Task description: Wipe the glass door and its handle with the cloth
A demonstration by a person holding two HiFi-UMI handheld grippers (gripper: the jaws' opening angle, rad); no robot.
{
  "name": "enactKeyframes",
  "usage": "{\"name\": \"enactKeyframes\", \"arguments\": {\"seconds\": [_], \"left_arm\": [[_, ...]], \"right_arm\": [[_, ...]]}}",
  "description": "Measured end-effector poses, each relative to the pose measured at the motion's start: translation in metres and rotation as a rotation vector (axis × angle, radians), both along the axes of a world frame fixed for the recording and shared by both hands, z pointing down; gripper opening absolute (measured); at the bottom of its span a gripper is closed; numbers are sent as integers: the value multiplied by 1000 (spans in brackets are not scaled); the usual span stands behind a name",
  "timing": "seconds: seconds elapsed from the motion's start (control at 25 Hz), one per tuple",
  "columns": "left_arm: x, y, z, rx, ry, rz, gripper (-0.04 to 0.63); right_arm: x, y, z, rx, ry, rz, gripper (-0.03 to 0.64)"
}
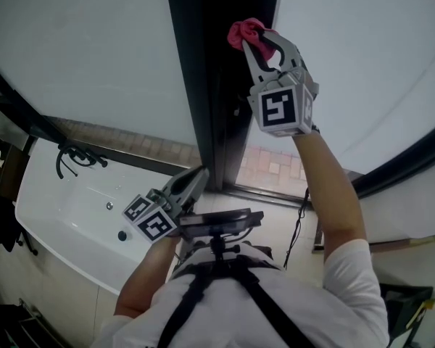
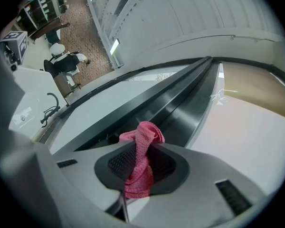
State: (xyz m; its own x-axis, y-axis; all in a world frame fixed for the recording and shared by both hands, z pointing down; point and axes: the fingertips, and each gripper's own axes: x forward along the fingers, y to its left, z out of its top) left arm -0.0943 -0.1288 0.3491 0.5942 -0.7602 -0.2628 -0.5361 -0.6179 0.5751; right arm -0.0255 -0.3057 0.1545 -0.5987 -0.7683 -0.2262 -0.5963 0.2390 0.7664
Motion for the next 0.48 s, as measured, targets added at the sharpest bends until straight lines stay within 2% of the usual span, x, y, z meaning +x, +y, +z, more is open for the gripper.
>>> {"name": "enactKeyframes", "arguments": {"seconds": [0.48], "left_arm": [[1, -1, 3, -11, 11, 5, 2]], "right_arm": [[-1, -3, 47, -100, 59, 2, 66]]}}
